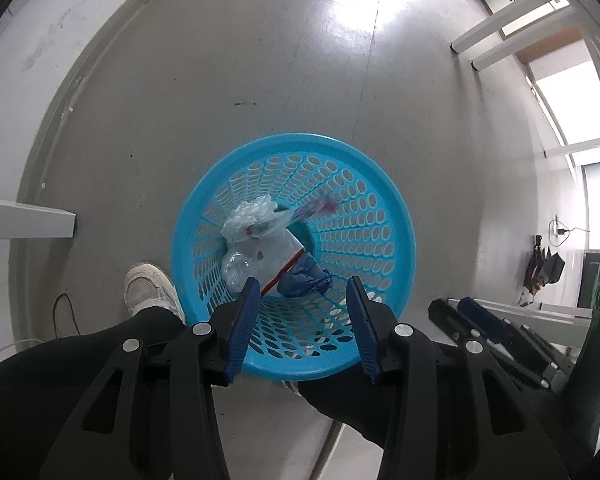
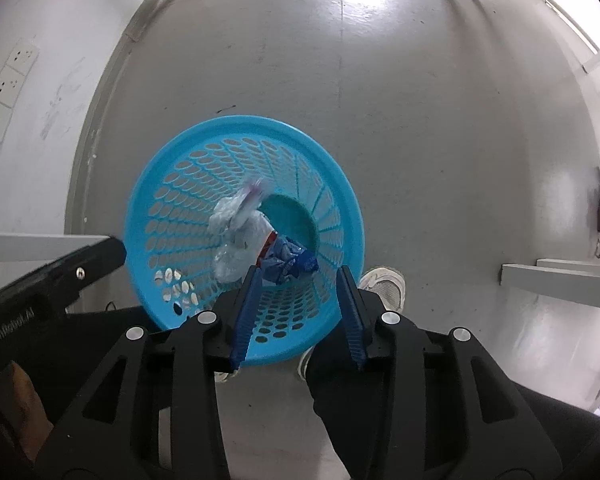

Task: Collect trash
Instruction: 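Open both tools to drop the wrapper and tissue into the basket, then raise both tools back toward the table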

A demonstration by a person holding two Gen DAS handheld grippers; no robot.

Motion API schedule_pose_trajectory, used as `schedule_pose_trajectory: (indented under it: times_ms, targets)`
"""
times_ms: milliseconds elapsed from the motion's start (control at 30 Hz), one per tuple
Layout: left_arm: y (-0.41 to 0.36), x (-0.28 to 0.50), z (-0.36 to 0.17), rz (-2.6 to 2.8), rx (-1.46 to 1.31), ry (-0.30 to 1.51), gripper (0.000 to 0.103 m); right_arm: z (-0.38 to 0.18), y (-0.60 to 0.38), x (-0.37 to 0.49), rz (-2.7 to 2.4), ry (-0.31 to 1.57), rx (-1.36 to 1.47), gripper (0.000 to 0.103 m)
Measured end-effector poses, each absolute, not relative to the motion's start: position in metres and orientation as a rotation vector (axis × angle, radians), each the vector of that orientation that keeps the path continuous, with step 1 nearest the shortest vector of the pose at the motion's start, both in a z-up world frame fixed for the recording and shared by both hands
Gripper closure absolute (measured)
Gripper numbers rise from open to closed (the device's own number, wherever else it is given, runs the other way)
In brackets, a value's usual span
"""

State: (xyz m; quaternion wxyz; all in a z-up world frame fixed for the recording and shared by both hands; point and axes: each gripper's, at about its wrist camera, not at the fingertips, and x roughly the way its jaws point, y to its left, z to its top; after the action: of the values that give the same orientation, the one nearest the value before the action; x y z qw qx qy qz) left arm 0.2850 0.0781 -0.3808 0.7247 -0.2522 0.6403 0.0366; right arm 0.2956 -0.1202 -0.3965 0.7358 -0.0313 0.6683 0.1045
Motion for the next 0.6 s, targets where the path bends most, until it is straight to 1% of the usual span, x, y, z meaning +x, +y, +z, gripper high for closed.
schedule_pose_trajectory:
  times_ms: [67,167,300,367,467,567,600]
  targets:
    - [0.079,0.281,-0.378,0.079,-0.552,1.404,0.059,-0.391,-0.119,0.290,0.241,1.461,-0.072,0.065]
    - [0.077,0.275,-0.369,0.080,-0.516,1.390,0.059,-0.381,-0.118,0.283,0.258,1.447,-0.069,0.060]
    - [0.074,0.264,-0.353,0.076,-0.478,1.366,0.058,-0.369,-0.118,0.270,0.272,1.420,-0.075,0.060]
    - [0.073,0.259,-0.347,0.076,-0.463,1.352,0.057,-0.361,-0.120,0.264,0.273,1.406,-0.075,0.056]
    - [0.072,0.252,-0.335,0.080,-0.431,1.323,0.057,-0.349,-0.124,0.254,0.277,1.383,-0.069,0.055]
    - [0.068,0.243,-0.320,0.074,-0.387,1.289,0.053,-0.333,-0.128,0.243,0.287,1.346,-0.069,0.053]
    - [0.065,0.239,-0.316,0.076,-0.361,1.286,0.051,-0.328,-0.128,0.239,0.292,1.333,-0.071,0.050]
